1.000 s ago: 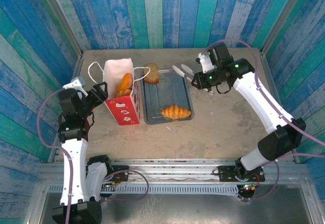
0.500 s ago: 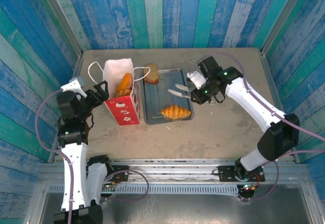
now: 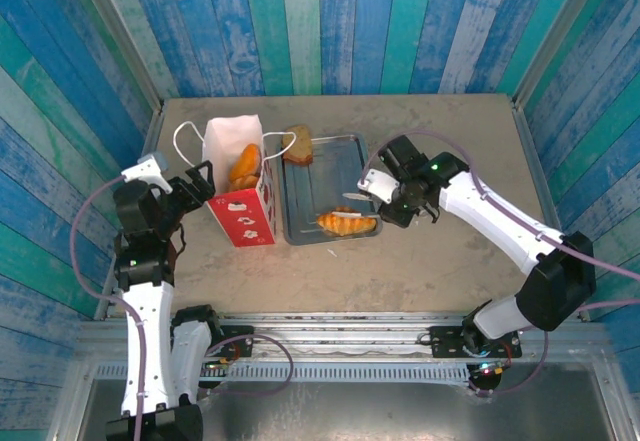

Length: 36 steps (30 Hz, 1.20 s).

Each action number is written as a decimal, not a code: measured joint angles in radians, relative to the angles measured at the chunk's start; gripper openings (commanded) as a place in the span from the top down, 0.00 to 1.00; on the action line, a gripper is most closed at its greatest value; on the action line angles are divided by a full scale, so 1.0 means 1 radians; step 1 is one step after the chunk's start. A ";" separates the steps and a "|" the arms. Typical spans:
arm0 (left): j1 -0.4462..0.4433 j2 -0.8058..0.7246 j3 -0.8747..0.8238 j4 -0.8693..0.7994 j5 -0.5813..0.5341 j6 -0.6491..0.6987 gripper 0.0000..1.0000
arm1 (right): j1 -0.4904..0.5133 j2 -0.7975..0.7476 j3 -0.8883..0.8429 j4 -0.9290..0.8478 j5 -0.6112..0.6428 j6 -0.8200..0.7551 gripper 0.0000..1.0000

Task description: Place the fake bread into the paper bag

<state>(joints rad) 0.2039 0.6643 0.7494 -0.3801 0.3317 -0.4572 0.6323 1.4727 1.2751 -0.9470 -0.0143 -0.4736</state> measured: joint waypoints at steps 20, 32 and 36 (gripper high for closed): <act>0.000 0.000 -0.002 -0.003 -0.009 0.021 0.04 | 0.032 0.043 0.000 0.013 -0.008 -0.019 0.42; 0.000 0.000 -0.002 -0.006 -0.016 0.038 0.04 | 0.032 0.093 -0.009 0.014 0.000 -0.022 0.40; 0.000 0.000 -0.002 -0.007 -0.017 0.038 0.04 | 0.032 0.121 -0.009 0.014 0.011 -0.022 0.40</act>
<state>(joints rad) 0.2039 0.6643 0.7479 -0.3874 0.3149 -0.4191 0.6643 1.5940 1.2659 -0.9329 -0.0036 -0.4957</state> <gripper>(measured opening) 0.960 0.604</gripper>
